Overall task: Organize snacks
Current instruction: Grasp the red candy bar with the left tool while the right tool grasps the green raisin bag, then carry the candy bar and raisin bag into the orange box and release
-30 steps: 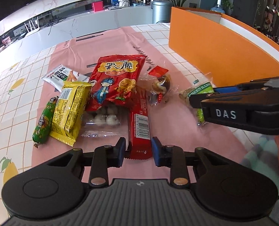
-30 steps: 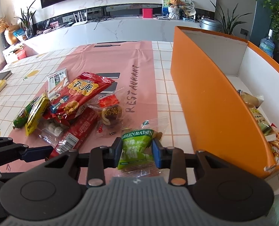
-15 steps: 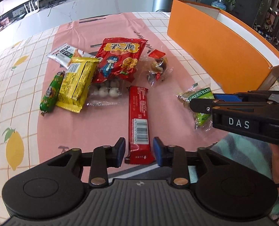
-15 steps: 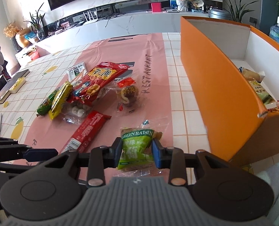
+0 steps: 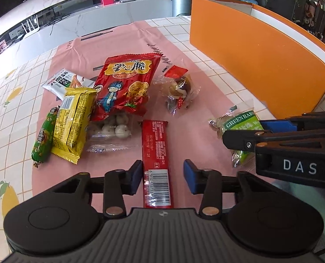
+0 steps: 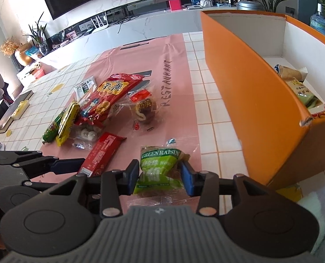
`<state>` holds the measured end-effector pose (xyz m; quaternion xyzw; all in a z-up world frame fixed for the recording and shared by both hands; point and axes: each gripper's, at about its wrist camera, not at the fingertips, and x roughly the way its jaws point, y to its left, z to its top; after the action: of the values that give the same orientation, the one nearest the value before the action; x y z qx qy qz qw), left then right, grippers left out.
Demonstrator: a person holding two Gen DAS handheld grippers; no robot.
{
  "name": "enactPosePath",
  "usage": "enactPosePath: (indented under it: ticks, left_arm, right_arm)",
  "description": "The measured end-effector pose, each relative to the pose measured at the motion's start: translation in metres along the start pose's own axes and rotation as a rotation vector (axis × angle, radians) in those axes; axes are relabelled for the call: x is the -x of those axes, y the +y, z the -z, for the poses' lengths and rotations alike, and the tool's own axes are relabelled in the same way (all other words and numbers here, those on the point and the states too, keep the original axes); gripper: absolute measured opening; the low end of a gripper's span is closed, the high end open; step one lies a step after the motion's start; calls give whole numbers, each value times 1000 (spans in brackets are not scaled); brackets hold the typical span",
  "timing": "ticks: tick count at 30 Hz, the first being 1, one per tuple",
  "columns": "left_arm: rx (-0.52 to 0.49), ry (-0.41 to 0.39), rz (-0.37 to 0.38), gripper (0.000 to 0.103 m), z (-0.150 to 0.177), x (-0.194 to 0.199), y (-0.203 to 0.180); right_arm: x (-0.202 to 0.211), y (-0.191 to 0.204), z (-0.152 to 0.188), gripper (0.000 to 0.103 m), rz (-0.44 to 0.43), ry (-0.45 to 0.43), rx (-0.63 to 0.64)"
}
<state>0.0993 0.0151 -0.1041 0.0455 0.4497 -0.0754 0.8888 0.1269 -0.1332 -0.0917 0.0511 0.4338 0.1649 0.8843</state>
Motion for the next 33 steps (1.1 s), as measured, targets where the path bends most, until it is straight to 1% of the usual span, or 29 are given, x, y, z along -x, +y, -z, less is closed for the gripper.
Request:
enactPosePath:
  ticks: [1, 3, 8, 9, 10, 12, 17, 19, 22, 25, 30, 33]
  left_arm:
    - [10, -4, 1, 35, 0, 0, 1]
    - [30, -4, -2, 27, 0, 1, 3]
    - [22, -21, -21, 27, 2, 6, -2]
    - [22, -28, -22, 27, 2, 9, -3]
    - [22, -34, -24, 27, 1, 12, -4]
    - [28, -47, -29, 27, 1, 20, -5]
    - [46, -88, -42, 27, -2, 46, -6]
    - [57, -108, -42, 27, -5, 57, -7]
    - [85, -137, -31, 27, -13, 74, -7]
    - [93, -172, -14, 27, -23, 91, -12]
    - [85, -227, 50, 27, -42, 113, -27]
    - [59, -258, 77, 27, -57, 122, -40]
  right_arm:
    - [0, 0, 0, 42, 1, 2, 3]
    - [0, 1, 1, 42, 0, 2, 9]
    - [1, 2, 1, 40, -4, 3, 19]
    - [1, 2, 1, 38, -4, 2, 22]
    - [2, 3, 2, 35, -4, -1, 26]
    - [5, 3, 2, 34, -3, 4, 28]
    - [16, 0, 3, 32, -9, 1, -1]
    - [28, 2, 2, 32, -20, -22, 12]
    - [55, 5, 3, 32, -24, -79, 48]
    - [82, 1, -1, 32, -29, -129, 52]
    - [123, -16, -15, 32, -22, -207, 46]
    - [143, -29, -28, 32, 10, -251, 63]
